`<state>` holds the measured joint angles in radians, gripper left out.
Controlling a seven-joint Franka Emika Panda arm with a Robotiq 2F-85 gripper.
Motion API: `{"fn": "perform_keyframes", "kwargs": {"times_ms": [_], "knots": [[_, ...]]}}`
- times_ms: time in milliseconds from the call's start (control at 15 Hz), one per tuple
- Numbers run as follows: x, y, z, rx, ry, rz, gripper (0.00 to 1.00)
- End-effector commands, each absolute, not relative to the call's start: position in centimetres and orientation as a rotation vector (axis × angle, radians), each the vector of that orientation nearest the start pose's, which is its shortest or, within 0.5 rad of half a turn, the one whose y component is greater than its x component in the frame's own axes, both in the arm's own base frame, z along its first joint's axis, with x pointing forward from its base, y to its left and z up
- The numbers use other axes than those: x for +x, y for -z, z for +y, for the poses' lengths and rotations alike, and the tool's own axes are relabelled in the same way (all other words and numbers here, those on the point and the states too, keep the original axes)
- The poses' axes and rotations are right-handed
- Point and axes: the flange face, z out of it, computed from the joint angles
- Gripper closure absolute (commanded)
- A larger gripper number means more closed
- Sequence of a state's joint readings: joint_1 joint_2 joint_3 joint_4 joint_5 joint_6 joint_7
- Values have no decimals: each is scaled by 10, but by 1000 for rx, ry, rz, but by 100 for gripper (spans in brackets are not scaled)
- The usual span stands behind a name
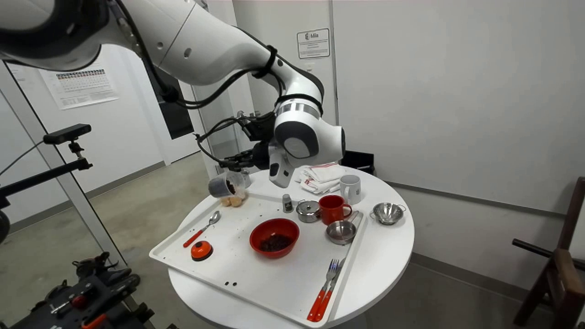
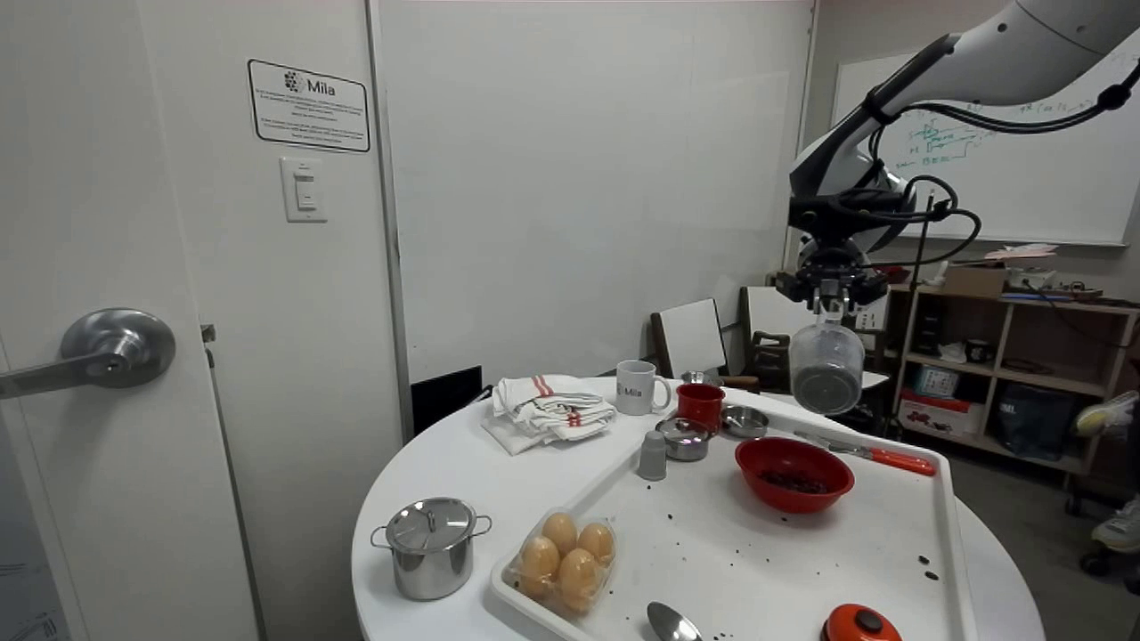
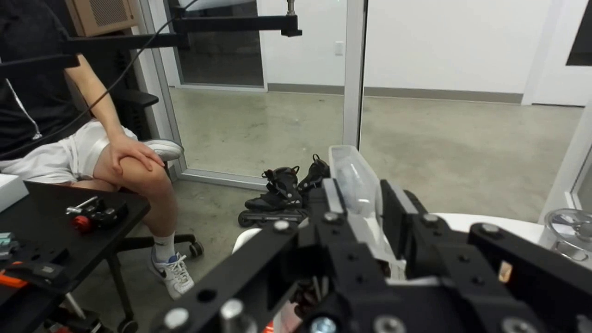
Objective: Pour some of the things in the jug into the red bowl
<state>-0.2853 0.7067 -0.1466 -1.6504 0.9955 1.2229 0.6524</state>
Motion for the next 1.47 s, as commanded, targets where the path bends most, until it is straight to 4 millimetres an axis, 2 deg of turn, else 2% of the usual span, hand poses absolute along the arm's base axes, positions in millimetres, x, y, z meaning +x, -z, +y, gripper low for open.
{"fn": "perform_keyframes", "kwargs": {"times_ms": [0,333,667,733,800,1000,1067,1400], "knots": [[576,-212,-151,-1481,-1347,1171,89],[573,-204,-163,-1438,-1369,1132,89],[582,-202,-160,-1431,-1363,1145,89],[574,-200,-161,-1431,-1368,1152,89],[574,-199,-161,-1431,-1369,1154,74],[573,-198,-162,-1430,-1370,1160,74],[573,-198,-163,-1430,-1370,1161,89],[589,-195,-175,-1272,-1418,1196,89]]}}
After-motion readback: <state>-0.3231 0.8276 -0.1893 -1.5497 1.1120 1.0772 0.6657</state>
